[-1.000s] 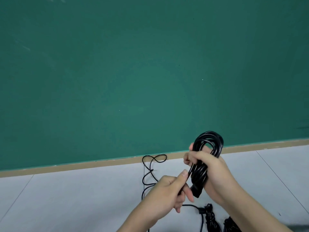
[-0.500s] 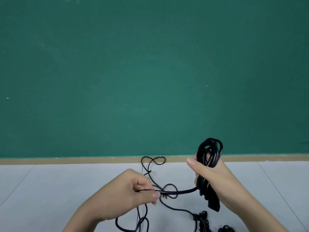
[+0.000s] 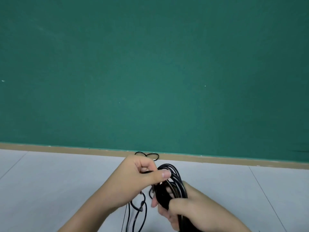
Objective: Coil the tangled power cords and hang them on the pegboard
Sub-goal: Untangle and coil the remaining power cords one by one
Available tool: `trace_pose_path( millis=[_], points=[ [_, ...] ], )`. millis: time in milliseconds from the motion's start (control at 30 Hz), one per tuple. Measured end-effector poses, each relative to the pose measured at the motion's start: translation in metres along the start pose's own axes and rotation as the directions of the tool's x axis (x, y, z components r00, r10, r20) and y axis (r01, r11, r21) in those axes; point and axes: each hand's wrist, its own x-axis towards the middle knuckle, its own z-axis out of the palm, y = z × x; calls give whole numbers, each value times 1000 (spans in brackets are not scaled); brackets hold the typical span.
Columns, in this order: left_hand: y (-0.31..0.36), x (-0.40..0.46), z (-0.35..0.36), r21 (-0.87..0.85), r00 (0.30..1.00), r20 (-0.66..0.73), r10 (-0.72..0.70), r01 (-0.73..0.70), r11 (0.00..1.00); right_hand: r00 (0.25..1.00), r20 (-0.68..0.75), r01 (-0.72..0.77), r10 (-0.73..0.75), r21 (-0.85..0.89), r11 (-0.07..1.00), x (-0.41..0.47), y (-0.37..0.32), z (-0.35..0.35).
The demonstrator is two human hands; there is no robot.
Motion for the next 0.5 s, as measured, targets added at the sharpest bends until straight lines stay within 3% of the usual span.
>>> trace_pose_path(
  millis=[100, 200, 267, 333, 400, 500],
  points=[
    [-5, 4, 0, 22, 994, -99, -45, 48, 999, 995, -23, 93, -92, 441, 893, -2, 4, -9],
    [-7, 4, 7, 148, 997, -75, 5, 6, 989, 971, -159, 237, -179, 739, 630, -5, 3, -30],
    [-8, 0, 10, 268, 996, -69, 59, -38, 963, 943, -249, 328, -219, 792, 514, -12, -2, -46],
    [-7, -3, 10, 354, 997, -7, 81, -73, 933, 904, -355, 427, -239, 773, 469, -20, -4, -58],
    [-3, -8, 15, 351, 995, 66, 72, -90, 932, 873, -422, 486, -243, 730, 481, -24, -5, -65],
    [-3, -11, 31, 262, 993, 120, 0, -31, 964, 891, -408, 441, -198, 676, 591, -19, -1, -53]
  ],
)
